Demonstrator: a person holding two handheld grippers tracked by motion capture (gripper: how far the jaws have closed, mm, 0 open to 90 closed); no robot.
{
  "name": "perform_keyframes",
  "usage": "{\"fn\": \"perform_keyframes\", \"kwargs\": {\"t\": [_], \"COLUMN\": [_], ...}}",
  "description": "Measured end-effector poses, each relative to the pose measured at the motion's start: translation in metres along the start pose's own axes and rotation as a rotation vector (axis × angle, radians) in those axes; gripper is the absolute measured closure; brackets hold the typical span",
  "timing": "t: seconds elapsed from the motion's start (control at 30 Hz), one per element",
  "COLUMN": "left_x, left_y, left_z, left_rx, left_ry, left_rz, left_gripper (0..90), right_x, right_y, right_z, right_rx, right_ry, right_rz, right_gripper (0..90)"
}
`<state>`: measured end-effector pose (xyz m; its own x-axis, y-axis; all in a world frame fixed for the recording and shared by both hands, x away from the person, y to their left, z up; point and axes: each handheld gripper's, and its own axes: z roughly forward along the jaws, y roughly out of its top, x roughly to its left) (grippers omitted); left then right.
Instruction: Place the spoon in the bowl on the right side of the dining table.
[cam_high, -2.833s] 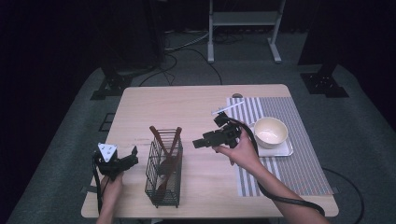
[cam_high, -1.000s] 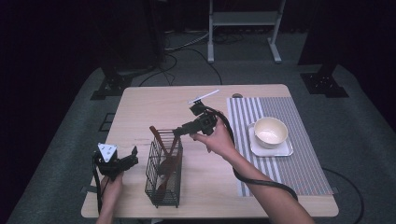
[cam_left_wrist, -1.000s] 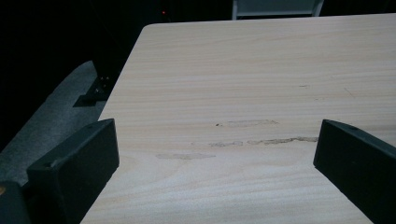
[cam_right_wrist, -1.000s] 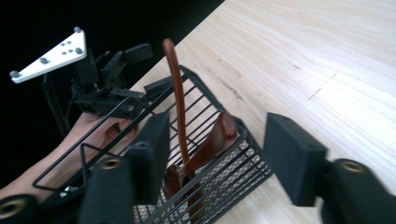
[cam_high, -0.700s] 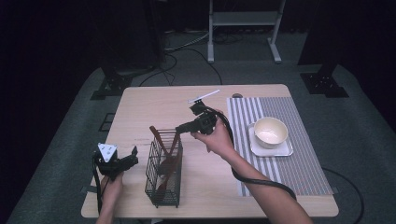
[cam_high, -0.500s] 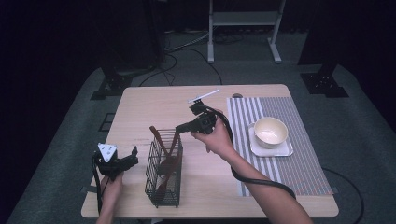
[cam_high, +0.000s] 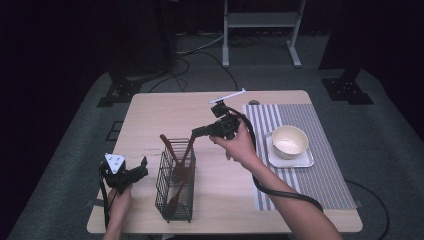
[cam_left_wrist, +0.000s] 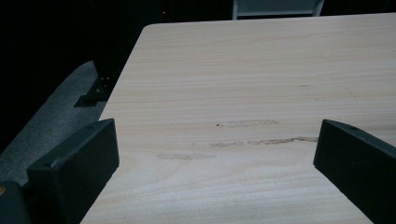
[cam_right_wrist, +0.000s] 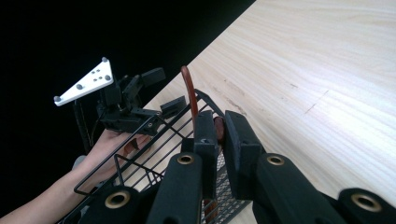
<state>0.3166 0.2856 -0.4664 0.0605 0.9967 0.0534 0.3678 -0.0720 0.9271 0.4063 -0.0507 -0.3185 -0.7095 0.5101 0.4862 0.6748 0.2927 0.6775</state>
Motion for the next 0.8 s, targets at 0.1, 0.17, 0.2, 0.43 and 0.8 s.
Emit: {"fn": "perform_keyframes", "kwargs": {"t": [0.1,0.17,0.2,0.43,0.8], "left_x": [0.0,0.0,0.0,0.0,0.0], "left_y": [0.0,0.0,0.0,0.0,0.0], "left_z": [0.0,0.0,0.0,0.0,0.0], "left_rx": [0.001,0.002,0.002,-0.001,0.002], "left_ry": [-0.001,0.0,0.0,0.0,0.0], "left_rz": [0.003,0.004,0.004,0.001,0.007], "left_gripper": [0.0,0.0,0.0,0.0,0.0], "right_x": [-0.001,-0.001,-0.001,0.0,-0.001], "right_y": [0.0,0.001,0.001,0.004,0.007], "right_z": [-0.006,-0.01,-0.011,-0.02,-0.034], "right_rx": [-0.009,-0.02,-0.025,-0.047,-0.072], "right_ry": [-0.004,-0.004,0.001,0.011,0.002], "right_rz": [0.011,0.015,0.02,0.032,0.049], "right_gripper": [83.4,83.4,83.3,83.4,83.3]}}
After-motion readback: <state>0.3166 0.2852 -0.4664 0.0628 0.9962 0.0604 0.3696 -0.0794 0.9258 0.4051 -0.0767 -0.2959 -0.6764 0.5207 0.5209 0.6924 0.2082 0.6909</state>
